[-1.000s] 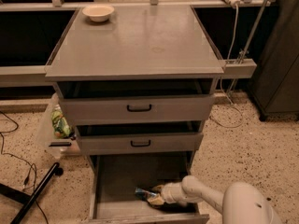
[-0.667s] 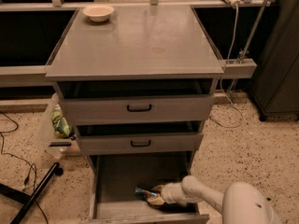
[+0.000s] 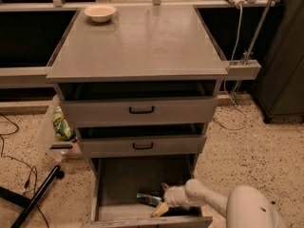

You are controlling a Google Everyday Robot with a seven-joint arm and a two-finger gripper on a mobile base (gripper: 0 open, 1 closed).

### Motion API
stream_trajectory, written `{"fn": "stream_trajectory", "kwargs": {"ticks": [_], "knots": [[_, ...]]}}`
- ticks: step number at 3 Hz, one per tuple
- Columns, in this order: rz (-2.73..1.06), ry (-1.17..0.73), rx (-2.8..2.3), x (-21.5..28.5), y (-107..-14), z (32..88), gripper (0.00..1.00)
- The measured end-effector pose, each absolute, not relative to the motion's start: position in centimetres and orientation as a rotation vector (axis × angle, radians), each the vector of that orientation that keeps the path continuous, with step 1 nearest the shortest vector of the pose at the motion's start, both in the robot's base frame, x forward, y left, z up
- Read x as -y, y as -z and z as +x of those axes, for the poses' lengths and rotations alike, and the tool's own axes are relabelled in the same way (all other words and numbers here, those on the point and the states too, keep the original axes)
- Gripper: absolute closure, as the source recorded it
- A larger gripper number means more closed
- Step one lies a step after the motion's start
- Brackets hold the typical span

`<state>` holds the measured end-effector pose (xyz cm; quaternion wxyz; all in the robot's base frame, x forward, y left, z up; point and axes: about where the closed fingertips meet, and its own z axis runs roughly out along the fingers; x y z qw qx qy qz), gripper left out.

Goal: Place redbull can into bottom drawer

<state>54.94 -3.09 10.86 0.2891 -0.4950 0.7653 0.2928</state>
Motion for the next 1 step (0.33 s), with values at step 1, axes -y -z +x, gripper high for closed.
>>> {"fn": "stream_trajectory", "kwargs": {"ticks": [1], "knots": [[-1.321,-0.782,-2.043,3.09,-10.86,54.94,0.0]]}}
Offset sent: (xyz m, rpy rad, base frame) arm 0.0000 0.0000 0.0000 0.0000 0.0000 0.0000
